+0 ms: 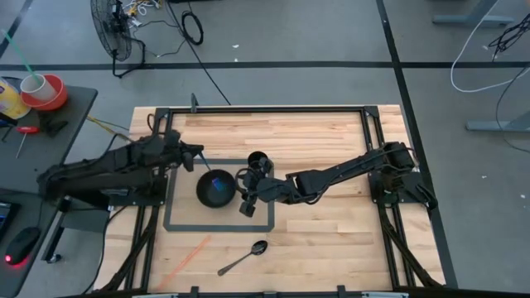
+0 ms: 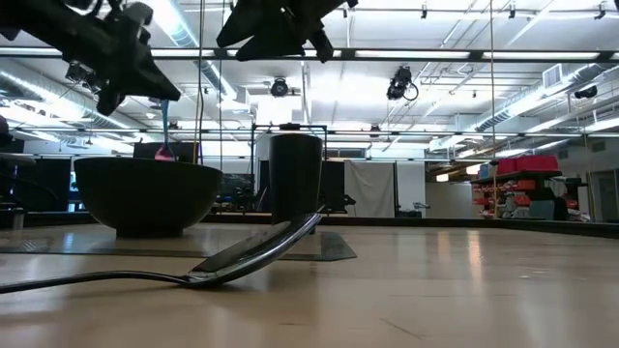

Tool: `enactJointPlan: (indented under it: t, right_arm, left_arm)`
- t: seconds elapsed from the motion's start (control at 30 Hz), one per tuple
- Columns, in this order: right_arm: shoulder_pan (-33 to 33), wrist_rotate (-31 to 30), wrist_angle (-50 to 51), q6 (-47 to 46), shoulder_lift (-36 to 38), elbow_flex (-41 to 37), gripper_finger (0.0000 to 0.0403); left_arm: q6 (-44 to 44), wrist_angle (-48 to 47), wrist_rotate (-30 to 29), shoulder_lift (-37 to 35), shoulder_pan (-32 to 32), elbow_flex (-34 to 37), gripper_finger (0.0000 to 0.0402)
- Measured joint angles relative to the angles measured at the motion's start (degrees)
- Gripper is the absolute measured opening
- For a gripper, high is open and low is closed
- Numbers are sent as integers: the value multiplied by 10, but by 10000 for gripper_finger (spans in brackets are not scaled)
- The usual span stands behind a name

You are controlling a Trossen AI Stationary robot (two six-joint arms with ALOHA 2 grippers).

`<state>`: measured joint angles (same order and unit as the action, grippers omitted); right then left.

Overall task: Pick & Place Utensil
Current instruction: Put the blue fork into the black bowl

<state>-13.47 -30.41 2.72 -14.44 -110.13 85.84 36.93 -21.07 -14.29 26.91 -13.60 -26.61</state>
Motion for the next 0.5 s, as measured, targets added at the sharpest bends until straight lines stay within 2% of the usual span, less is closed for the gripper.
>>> enactJointPlan:
  t: [0.27,0.5]
  right_arm:
    - [-1,27,3,-15,0,0,160]
    - [-3,30,5,-16,0,0,157]
  left_arm:
    - [17,5,162,76,-94,0,9]
    - [11,5,229,146,-159,0,9]
